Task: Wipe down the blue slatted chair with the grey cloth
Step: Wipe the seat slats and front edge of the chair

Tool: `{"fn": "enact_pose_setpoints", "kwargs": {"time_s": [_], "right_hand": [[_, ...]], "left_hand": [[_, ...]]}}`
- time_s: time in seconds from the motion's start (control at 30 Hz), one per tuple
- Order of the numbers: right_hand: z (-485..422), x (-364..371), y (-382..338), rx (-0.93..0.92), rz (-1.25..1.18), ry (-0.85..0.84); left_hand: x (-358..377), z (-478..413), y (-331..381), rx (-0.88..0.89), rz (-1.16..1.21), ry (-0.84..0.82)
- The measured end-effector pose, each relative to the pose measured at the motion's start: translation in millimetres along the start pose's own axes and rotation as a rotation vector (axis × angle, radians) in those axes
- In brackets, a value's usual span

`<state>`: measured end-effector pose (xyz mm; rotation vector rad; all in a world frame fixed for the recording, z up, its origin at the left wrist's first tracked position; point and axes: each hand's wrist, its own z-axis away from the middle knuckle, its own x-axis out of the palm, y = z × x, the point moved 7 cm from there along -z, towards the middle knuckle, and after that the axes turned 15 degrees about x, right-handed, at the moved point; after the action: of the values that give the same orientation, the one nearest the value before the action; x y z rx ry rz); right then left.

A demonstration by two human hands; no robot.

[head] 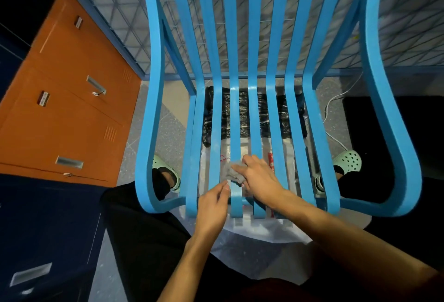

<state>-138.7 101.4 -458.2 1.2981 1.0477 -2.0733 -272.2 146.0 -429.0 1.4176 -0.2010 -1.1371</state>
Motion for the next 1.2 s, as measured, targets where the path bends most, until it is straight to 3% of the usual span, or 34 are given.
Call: {"fn": "enact_pose_setpoints", "kwargs": {"time_s": [0.23, 0.47, 0.7, 0.9, 1.07, 1.2], "right_hand": [[71.7, 22.2, -2.8, -0.246, 0.024, -0.069], [49.7, 10.1, 1.6, -0.142, -0.051, -0.042], [1.2, -6.4, -6.0, -0.061, 0.006, 0.018], [42.9, 12.7, -10.0, -0.325, 0.113, -0.031], [78.4, 23.8, -23.5, -0.473, 0.207, -0.052], [78.9, 25.3, -22.8, -0.49, 0.263, -0.04]], "left_hand": [[1.0, 7.4, -4.1, -0.009, 0.056, 0.032], [14.8, 2.7, -22.4, -0.103, 0.137, 0.006], [2.0, -5.1, -28.9, -0.18, 0.28, 0.175], [-14.0, -1.5, -30.0, -0.166, 0.274, 0.283], [-4.8, 2.1, -32.8, -0.19, 0.247, 0.191], [-1.8, 5.0, -32.4, -0.205, 0.268, 0.148]]}}
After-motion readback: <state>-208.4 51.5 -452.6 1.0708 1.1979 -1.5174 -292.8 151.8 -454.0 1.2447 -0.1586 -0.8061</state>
